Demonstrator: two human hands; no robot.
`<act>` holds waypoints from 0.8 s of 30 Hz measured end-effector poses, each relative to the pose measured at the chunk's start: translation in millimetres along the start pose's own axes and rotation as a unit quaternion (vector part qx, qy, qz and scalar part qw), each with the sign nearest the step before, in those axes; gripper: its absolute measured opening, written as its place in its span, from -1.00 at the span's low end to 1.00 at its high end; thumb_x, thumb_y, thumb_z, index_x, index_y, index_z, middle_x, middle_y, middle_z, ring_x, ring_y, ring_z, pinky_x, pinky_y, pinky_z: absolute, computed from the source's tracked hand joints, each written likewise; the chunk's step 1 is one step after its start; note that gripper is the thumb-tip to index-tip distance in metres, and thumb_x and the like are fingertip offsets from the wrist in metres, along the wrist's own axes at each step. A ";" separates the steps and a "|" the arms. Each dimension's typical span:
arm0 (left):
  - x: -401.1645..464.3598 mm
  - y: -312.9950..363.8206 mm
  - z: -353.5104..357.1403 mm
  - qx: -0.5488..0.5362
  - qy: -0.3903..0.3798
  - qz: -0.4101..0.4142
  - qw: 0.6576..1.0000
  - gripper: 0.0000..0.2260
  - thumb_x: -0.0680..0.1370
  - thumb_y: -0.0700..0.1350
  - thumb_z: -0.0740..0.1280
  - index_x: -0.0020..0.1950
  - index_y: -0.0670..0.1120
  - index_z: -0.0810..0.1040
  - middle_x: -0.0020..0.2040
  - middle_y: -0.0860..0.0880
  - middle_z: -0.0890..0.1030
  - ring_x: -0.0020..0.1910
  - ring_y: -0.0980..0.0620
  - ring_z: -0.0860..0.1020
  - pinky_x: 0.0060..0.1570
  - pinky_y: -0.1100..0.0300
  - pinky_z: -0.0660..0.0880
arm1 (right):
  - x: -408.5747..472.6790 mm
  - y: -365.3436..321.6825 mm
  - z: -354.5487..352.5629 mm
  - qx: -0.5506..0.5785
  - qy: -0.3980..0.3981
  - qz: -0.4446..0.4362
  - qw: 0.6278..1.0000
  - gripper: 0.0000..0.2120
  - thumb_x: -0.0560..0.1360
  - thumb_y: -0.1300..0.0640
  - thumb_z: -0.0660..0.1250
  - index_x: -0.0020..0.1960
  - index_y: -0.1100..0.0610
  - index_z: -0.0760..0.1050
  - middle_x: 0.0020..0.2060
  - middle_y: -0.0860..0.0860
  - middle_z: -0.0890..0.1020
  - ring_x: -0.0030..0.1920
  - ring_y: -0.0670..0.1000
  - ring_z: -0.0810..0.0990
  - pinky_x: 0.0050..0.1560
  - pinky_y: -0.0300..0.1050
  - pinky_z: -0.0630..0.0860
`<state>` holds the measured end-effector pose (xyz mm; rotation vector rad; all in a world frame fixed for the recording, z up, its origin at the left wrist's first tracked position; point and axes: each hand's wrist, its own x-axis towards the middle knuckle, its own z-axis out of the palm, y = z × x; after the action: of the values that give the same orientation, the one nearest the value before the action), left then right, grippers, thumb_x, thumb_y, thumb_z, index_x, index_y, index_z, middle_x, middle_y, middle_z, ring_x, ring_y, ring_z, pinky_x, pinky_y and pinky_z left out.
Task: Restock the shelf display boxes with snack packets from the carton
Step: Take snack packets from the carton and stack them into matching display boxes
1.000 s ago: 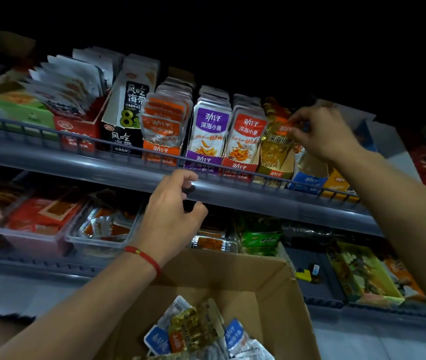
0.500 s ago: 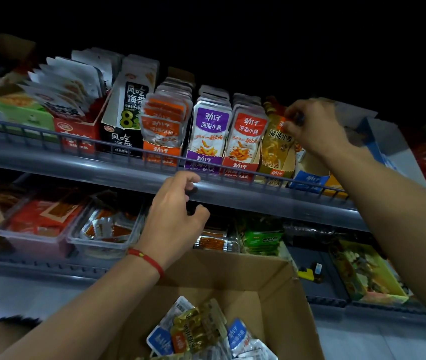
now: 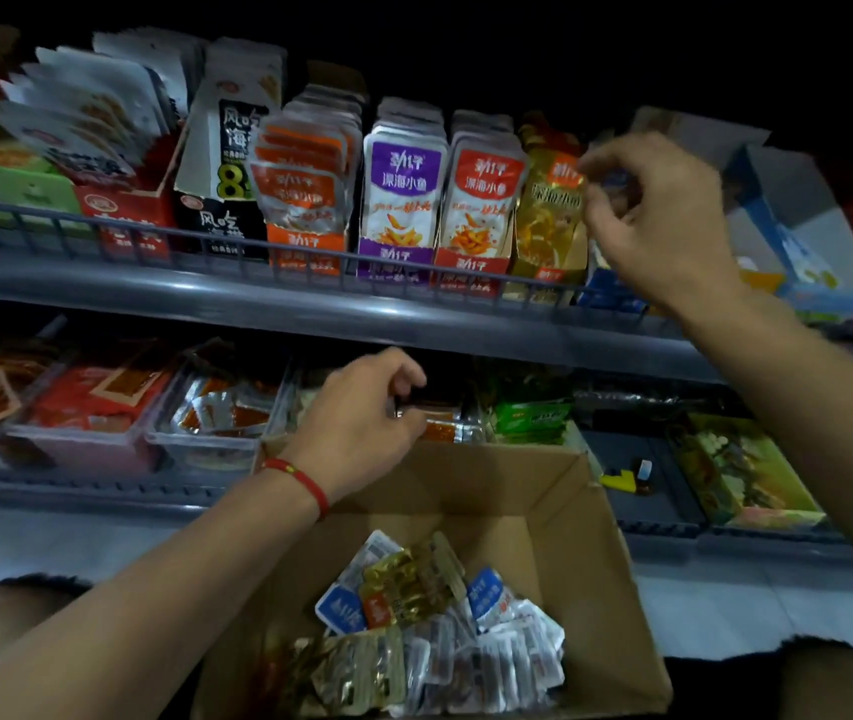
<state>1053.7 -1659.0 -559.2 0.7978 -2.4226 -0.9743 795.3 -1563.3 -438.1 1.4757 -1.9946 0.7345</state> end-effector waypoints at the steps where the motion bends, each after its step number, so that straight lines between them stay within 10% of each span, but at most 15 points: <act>1: -0.5 -3.6 7.4 0.027 -0.052 -0.012 0.998 -0.80 0.54 -0.12 0.39 0.15 0.06 0.55 0.00 0.13 0.55 -0.02 0.13 0.54 0.00 0.16 0.55 | -16.3 -8.5 -3.0 0.049 -0.009 0.013 0.999 -0.77 0.62 0.09 0.29 0.23 0.11 0.58 0.11 0.03 0.64 -0.07 -0.03 0.59 0.03 -0.11 0.56; 5: -8.1 -32.7 52.8 0.152 -0.297 -0.092 0.938 -0.82 0.57 -0.07 0.33 0.17 0.06 0.53 0.04 0.06 0.57 0.05 0.03 0.56 0.12 0.09 0.54 | -81.8 -33.3 0.6 0.228 -0.118 0.097 0.962 -0.81 0.60 0.18 0.35 0.20 0.04 0.58 0.01 -0.18 0.63 -0.22 -0.02 0.66 -0.13 -0.06 0.65; 9: -17.6 -97.1 100.2 0.292 -0.420 -0.133 0.849 -0.42 0.30 0.27 0.31 0.28 0.10 0.50 0.23 -0.04 0.60 0.08 -0.06 0.59 0.16 -0.06 0.57 | -143.9 -26.5 22.2 0.239 -0.224 0.079 0.941 -0.77 0.59 0.20 0.35 0.22 0.02 0.58 -0.02 -0.16 0.62 -0.25 -0.11 0.59 -0.19 -0.13 0.59; 17: -36.8 -113.6 141.1 0.291 -0.428 -0.084 0.851 -0.47 0.49 0.01 0.46 0.42 -0.05 0.44 0.36 -0.09 0.50 0.26 -0.07 0.53 0.05 0.26 0.41 | -170.1 -15.7 23.8 0.209 -0.341 0.028 0.916 -0.76 0.61 0.09 0.32 0.27 -0.04 0.58 0.03 -0.18 0.60 -0.19 -0.18 0.57 -0.15 -0.30 0.52; 24: -38.9 -117.3 161.7 0.303 -0.391 -0.109 0.862 -0.19 0.37 0.12 0.55 0.52 0.00 0.27 0.37 -0.10 0.48 0.34 -0.13 0.47 0.28 0.05 0.46 | -172.1 -15.7 24.2 0.212 -0.353 0.009 0.911 -0.77 0.61 0.08 0.35 0.25 -0.02 0.61 -0.01 -0.23 0.56 -0.18 -0.14 0.57 -0.12 -0.26 0.53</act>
<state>1034.8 -1624.3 -758.9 1.0369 -3.5152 -0.6686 850.6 -1469.9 -574.8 2.2247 -2.4694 0.7391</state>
